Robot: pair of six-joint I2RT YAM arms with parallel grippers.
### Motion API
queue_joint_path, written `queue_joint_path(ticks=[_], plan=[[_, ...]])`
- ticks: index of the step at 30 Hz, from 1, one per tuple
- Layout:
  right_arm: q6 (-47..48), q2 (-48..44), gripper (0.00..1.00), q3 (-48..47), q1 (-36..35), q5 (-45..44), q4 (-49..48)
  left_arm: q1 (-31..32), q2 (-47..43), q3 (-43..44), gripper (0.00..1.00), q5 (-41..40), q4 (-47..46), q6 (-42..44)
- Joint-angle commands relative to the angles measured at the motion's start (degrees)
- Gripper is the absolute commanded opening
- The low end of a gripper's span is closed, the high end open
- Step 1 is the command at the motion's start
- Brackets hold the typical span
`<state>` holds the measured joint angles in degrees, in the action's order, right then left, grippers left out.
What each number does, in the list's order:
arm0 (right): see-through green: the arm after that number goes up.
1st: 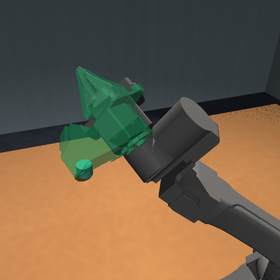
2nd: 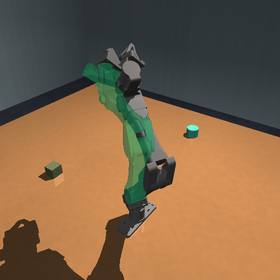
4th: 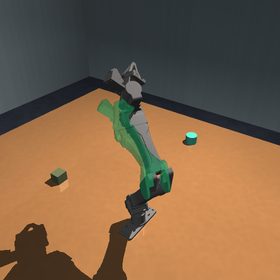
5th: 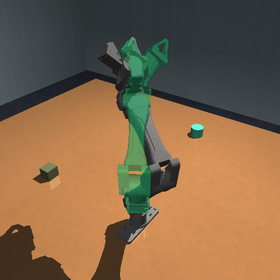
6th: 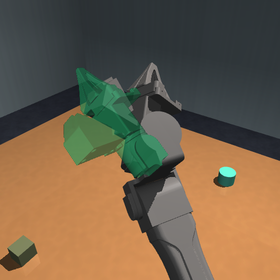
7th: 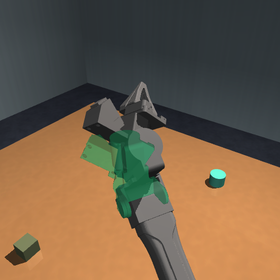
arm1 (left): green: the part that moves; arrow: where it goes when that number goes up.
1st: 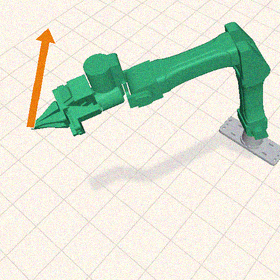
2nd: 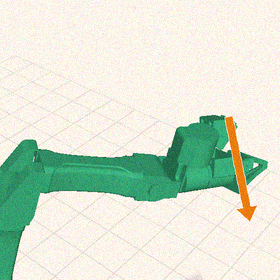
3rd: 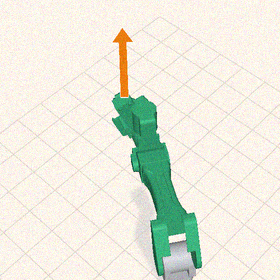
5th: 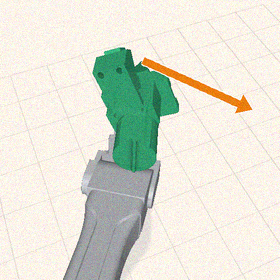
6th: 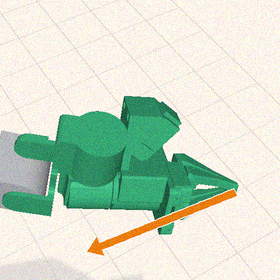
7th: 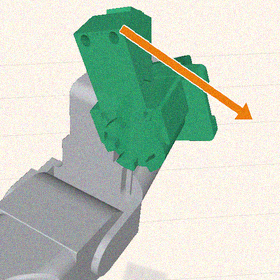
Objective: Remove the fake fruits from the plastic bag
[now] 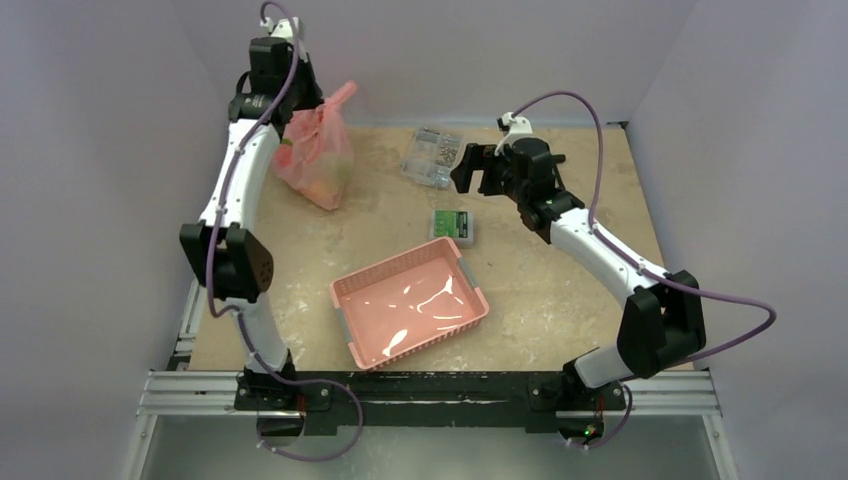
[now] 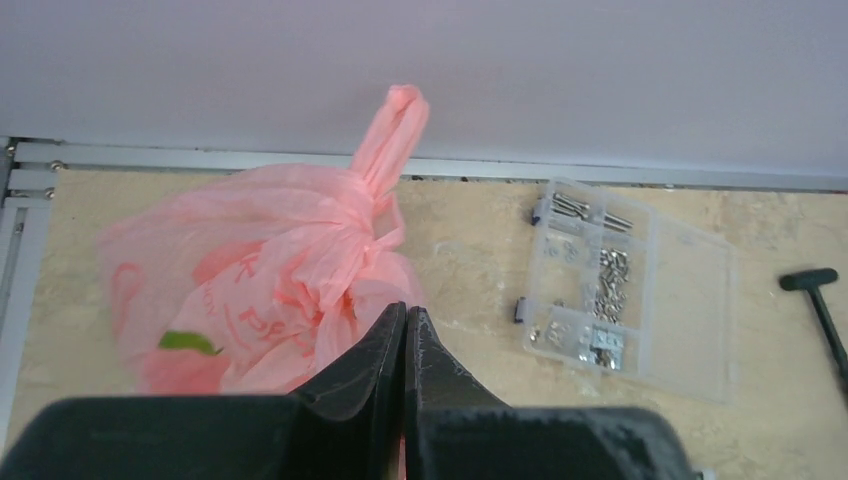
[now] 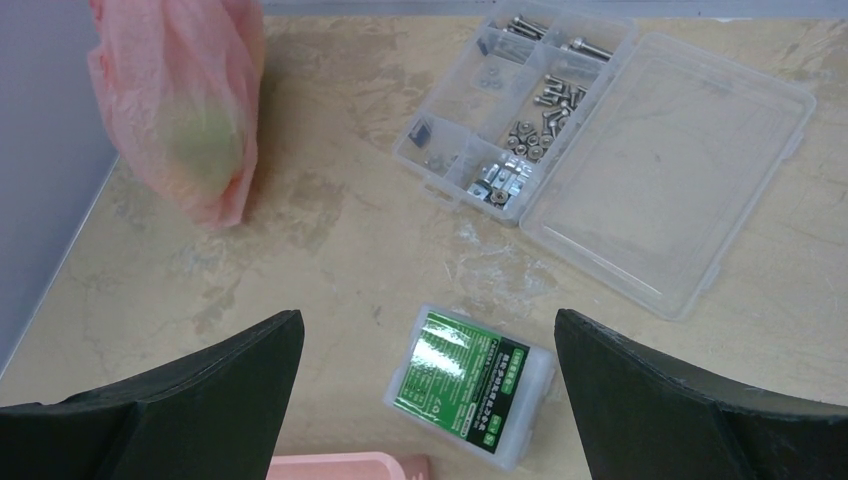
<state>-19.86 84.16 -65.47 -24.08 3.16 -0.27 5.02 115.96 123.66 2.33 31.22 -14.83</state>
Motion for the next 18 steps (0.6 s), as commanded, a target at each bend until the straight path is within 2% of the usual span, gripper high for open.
queue_joint_path(ticks=[1, 5, 7, 11, 18], plan=[[0.93, 0.69, 0.99, -2.63, -1.09, -1.47, -0.82, 0.26, -17.37, -9.96, 0.00, 2.26, -1.04, 0.60], [1.65, 0.87, 0.99, -2.47, -3.35, -4.84, -1.15, 0.17, -31.27, -28.11, 0.00, -2.03, -4.44, -0.01], [2.43, 1.42, 0.99, -2.75, -4.93, -5.98, -1.25, 0.04, -37.01, -37.96, 0.00, -1.51, -6.86, -1.16], [3.12, 3.82, 0.99, -3.30, -9.35, -7.13, -2.19, -0.01, -45.22, -51.88, 0.00, -0.64, -8.36, -1.35], [4.19, 8.78, 0.98, -9.67, -20.77, -14.90, -0.80, -0.01, -50.47, -63.95, 0.00, 1.61, -12.43, 0.88]])
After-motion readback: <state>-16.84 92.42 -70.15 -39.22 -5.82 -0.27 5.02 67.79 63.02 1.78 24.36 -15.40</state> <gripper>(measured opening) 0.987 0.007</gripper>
